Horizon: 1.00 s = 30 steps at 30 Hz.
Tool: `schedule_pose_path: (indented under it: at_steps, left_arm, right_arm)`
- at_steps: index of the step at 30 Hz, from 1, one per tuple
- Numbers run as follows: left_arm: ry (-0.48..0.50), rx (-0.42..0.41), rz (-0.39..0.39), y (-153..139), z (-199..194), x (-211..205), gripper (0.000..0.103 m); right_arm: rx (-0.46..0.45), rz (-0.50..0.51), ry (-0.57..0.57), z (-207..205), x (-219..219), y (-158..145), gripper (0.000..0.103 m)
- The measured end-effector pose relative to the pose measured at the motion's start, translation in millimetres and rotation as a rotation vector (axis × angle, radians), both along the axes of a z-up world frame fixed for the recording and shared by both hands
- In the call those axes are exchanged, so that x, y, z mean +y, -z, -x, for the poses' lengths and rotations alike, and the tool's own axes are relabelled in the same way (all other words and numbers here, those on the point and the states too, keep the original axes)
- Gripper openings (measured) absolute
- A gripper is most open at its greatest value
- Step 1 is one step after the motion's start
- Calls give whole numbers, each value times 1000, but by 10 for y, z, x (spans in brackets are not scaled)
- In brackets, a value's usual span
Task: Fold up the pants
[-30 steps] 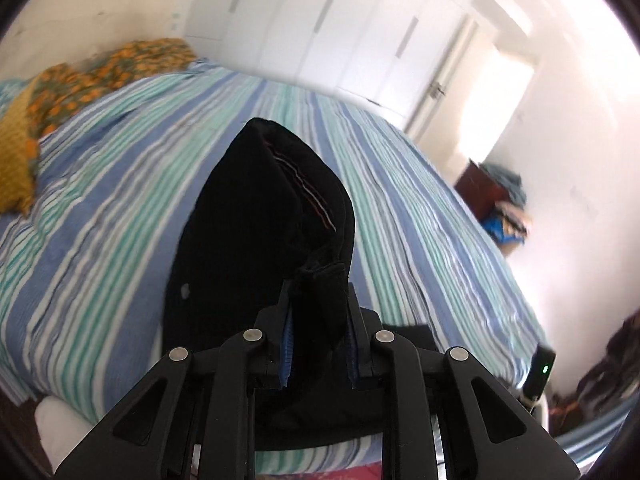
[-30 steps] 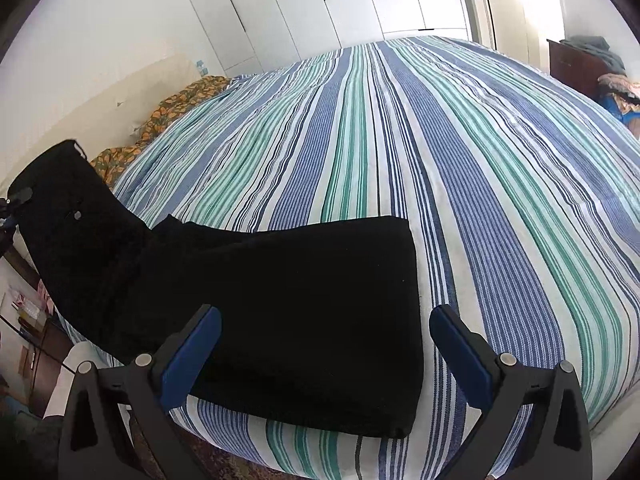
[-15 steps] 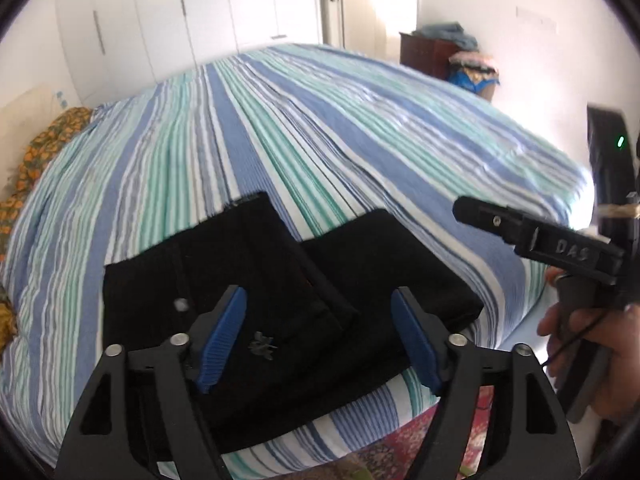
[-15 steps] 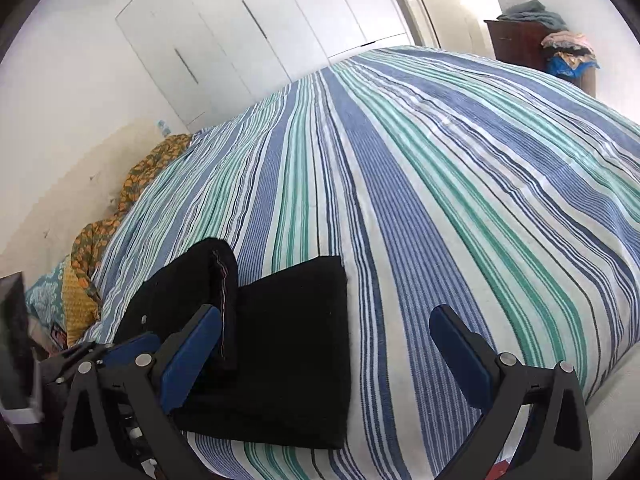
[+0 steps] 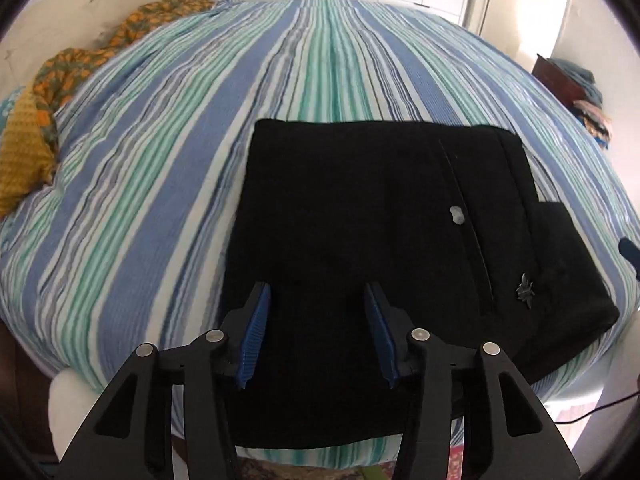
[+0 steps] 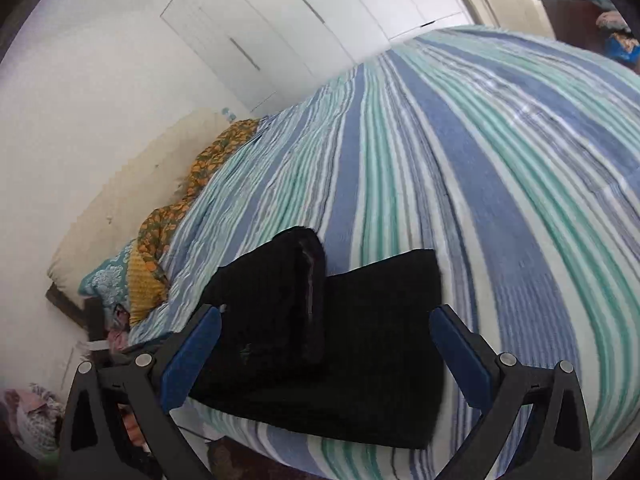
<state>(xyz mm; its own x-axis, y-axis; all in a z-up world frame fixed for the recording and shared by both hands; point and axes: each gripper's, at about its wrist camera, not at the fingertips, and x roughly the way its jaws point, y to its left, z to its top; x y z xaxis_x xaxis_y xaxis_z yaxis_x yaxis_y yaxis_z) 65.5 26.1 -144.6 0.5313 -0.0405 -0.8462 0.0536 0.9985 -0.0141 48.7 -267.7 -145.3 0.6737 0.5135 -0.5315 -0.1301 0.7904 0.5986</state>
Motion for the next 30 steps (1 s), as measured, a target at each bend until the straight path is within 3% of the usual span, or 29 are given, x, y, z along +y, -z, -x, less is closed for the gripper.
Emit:
schedule_pose_path:
  at_steps: [2,4,8,11,19,23,26,30]
  left_arm:
    - [34,5,20,44,-29,-137,49]
    - [62,0,30,17,-46,-209,48]
    - [70,-3,50,-36,-11,-133,47]
    - [75,-11,58,-32,20,-92,48]
    - [69,-19,57,-5,12,-73,49]
    - [61,-20,56,25,24,-80,51]
    - [60,-28,53,44,43,-88,52]
    - [55,-31,46,57,28,-92,53]
  right_arm:
    - [92,-108,-129,-239,103,102,100]
    - [193,-177,-217,-477,206,235,86]
    - [306,-68,-342,-813,476,438,75]
    - [371,-59,-434,-936,627,573,64]
    - [451,20,-503,-1042,700,688,56]
    - [475,-66,-590,-1052,732,727,55]
    - [488,4,-624,-1115,811,791,47]
    - [493,-32,-589,-1160,887,890,43]
